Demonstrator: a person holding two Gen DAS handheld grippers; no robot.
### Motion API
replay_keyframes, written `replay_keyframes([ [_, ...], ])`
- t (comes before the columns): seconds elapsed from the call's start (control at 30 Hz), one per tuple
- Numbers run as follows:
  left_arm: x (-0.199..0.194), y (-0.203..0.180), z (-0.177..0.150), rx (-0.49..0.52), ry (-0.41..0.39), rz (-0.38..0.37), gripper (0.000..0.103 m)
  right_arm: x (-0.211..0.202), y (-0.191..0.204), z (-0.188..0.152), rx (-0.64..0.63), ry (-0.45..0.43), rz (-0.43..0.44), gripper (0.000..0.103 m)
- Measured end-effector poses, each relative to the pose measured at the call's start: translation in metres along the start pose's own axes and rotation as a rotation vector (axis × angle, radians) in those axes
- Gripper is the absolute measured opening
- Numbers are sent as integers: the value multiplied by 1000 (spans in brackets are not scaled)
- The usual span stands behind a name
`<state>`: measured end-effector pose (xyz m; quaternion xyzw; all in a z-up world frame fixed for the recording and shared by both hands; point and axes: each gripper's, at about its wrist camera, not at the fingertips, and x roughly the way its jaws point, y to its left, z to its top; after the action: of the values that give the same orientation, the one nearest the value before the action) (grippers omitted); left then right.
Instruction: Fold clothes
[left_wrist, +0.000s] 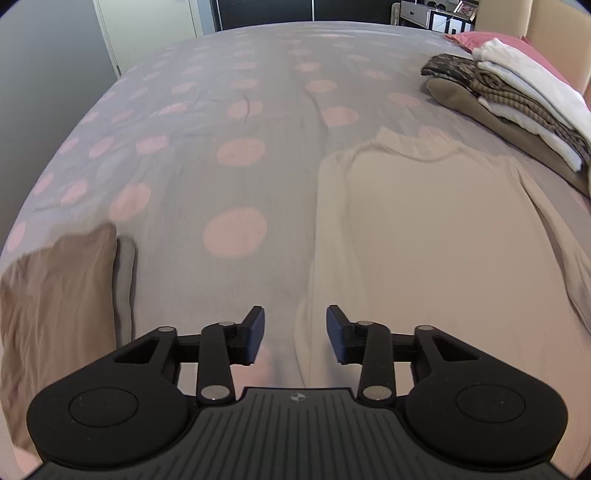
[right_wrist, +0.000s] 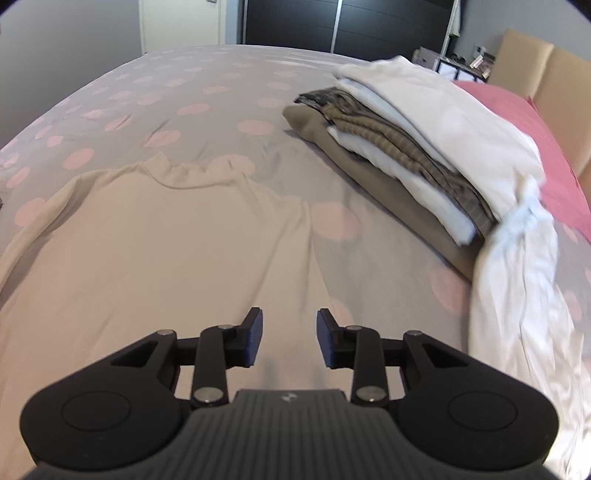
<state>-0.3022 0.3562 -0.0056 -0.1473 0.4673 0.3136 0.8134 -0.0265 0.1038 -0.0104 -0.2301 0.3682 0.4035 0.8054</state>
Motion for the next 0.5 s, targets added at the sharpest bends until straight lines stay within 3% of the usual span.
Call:
replay_keyframes([
  [0.33, -11, 3, -67, -52, 75, 1, 39, -16, -52, -81, 108, 117, -80, 42],
  [0.5, -10, 3, -90, -66, 129, -14, 40, -13, -81, -109, 251, 203, -51, 43],
])
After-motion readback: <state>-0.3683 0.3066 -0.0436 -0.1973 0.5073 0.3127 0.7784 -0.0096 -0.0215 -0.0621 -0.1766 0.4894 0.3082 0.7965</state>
